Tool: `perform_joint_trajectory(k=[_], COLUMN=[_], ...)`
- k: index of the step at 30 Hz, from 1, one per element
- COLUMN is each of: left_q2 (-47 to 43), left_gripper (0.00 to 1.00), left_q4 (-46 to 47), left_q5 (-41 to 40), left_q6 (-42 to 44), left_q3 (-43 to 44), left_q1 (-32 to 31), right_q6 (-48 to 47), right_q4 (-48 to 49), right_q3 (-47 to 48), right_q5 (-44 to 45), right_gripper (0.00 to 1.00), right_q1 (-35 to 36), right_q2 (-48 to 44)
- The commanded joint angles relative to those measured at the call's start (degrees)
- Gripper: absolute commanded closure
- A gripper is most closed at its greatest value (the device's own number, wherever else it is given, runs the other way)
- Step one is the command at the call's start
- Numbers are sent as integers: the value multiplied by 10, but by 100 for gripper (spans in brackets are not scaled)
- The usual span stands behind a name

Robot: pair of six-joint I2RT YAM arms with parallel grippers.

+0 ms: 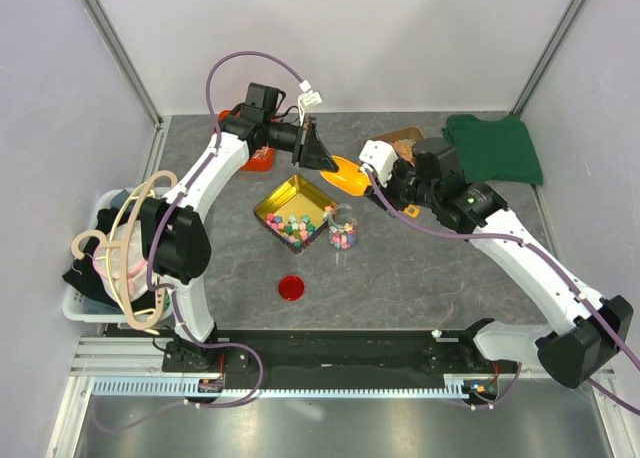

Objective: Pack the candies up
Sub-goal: Adjust the spatula.

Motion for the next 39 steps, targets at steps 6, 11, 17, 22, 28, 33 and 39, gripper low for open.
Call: perform_joint_trajectory(k=[6, 11, 17, 22, 28, 33, 39], left_q2=[-3, 3, 5, 13, 27, 40, 43], left_gripper=[98, 98, 98, 98, 98, 98, 98], left_q4=[7, 24, 44, 58, 66, 66, 65], left_q5=[60, 61, 55, 44, 38, 32, 35], left_q6=[-21, -43, -57, -87, -108, -117, -120], left_q3=[11, 5, -3, -6, -4, -4, -1], left_q1=[10, 9, 8, 8, 9, 8, 9], right_q6=[16, 29, 48, 51, 38, 20, 11], right_q4=[31, 51, 78, 95, 102, 98, 91], right_q3=[-20, -25, -31, -33, -37, -41, -44], right_q5=[-63, -53, -40, -12, 16, 26, 30], right_gripper=[41, 41, 41, 44, 50, 55, 53], right_q1=[-5, -5, -3, 2, 14, 30, 36], right_q2=[-22, -17, -16, -17, -15, -13, 0])
